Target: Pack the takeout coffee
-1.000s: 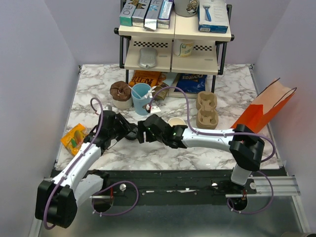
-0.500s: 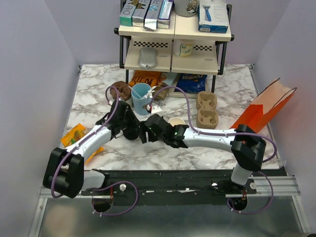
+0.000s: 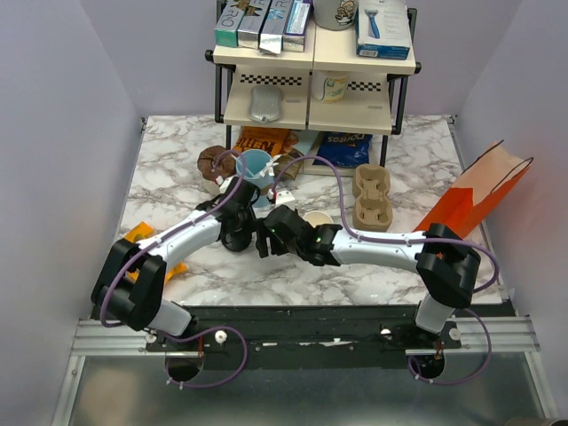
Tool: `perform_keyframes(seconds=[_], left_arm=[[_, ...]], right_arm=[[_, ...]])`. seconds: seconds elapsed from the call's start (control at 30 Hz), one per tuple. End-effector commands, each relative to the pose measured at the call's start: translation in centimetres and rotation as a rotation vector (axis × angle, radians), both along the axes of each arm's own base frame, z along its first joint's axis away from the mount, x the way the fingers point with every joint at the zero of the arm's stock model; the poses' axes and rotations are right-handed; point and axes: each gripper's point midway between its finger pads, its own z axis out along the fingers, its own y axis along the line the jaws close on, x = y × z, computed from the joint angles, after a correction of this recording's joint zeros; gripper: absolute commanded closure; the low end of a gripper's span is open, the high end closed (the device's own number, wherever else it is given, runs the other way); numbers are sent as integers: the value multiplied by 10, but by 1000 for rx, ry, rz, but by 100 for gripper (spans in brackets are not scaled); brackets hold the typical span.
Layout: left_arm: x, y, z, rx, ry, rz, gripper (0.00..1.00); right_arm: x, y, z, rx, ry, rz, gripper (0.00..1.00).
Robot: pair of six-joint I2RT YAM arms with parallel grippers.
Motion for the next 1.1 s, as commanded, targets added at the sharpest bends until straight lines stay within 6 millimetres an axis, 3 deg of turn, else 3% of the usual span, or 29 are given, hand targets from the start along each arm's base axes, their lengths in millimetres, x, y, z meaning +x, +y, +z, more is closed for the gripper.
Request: perform_keyframes(seconds=[0.0,0.37,1.07], left_arm=[[4,10,-6,116,12,12,62],[8,12,-17,170,43,8,70],[12,5,-19,189,35,-21,67]], right_arm=[[5,-11,10,-5,-31,-28,21],[6,-12,10,-7,-33,-31,21],[7,-8,12,-8,-38,-16,21]])
